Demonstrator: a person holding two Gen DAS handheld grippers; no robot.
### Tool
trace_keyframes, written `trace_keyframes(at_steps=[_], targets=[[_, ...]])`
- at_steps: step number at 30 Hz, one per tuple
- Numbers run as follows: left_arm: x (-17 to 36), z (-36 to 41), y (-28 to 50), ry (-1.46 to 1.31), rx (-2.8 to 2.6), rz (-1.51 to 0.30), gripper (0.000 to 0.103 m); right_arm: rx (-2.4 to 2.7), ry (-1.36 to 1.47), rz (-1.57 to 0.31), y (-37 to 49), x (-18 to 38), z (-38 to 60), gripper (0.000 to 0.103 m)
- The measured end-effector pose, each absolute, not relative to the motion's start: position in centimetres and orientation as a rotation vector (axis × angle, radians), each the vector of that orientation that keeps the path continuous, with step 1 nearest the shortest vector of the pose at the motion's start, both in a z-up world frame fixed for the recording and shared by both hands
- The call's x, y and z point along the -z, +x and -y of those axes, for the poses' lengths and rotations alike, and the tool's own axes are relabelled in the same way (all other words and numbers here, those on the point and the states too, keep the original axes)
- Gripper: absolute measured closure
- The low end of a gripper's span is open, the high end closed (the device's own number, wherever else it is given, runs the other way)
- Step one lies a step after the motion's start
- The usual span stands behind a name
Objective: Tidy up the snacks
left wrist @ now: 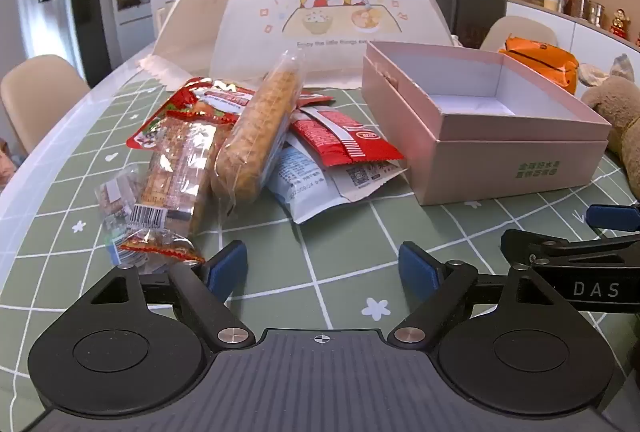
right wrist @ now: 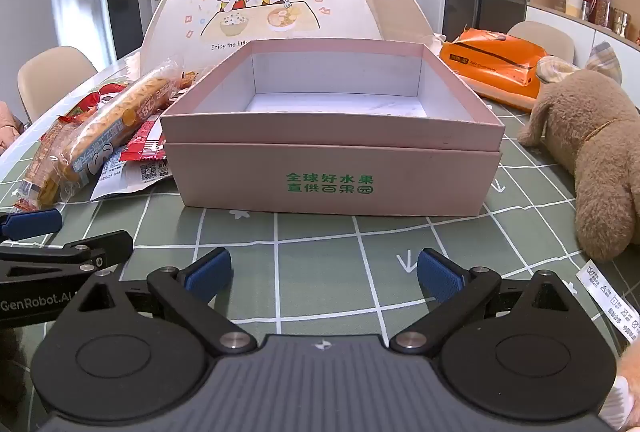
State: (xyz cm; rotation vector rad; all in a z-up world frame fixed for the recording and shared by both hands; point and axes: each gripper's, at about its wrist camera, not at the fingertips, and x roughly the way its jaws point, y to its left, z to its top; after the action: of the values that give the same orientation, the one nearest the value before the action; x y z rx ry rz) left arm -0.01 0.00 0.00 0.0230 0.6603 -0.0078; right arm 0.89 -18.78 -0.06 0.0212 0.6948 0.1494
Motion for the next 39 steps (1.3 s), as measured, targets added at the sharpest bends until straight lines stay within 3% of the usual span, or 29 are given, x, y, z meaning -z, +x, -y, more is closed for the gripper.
trace_keyframes(at_steps=[39], targets=[[0.00, 0.00, 0.00, 0.022, 0.008, -0.663, 0.015, -0.156, 0.024, -0.700, 0.85, 0.03, 18.80, 0.000]])
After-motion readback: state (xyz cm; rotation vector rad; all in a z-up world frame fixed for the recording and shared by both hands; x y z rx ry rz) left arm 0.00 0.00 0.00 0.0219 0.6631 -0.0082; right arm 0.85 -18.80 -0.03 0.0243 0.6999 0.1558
